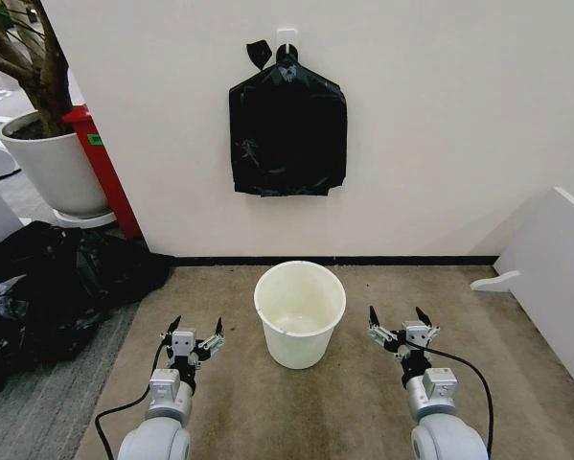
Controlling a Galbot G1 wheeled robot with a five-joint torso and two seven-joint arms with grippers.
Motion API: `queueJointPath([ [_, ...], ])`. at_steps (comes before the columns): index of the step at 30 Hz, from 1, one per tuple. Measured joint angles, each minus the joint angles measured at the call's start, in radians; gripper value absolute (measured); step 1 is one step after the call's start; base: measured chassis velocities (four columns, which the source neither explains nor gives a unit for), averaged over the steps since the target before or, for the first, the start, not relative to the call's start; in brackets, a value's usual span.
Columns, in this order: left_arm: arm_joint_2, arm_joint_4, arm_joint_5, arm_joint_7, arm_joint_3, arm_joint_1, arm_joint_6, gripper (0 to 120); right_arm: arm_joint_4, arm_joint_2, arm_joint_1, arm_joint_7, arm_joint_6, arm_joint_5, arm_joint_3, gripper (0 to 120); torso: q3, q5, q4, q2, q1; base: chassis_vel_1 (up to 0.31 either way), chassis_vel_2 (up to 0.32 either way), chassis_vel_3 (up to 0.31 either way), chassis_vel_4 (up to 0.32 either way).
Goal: Place the garbage bag over the trash bin.
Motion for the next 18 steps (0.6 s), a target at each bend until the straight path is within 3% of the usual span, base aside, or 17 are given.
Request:
queueJointPath([
  [18,0.000,0.000,0.000,0.000,0.000,0.000,0.000,100,0.000,0.000,0.000,0.000,0.000,0.000,0.000,100,0.000,0.0000,0.0000,0.000,0.000,0.000,0.000,0.000,0.000],
])
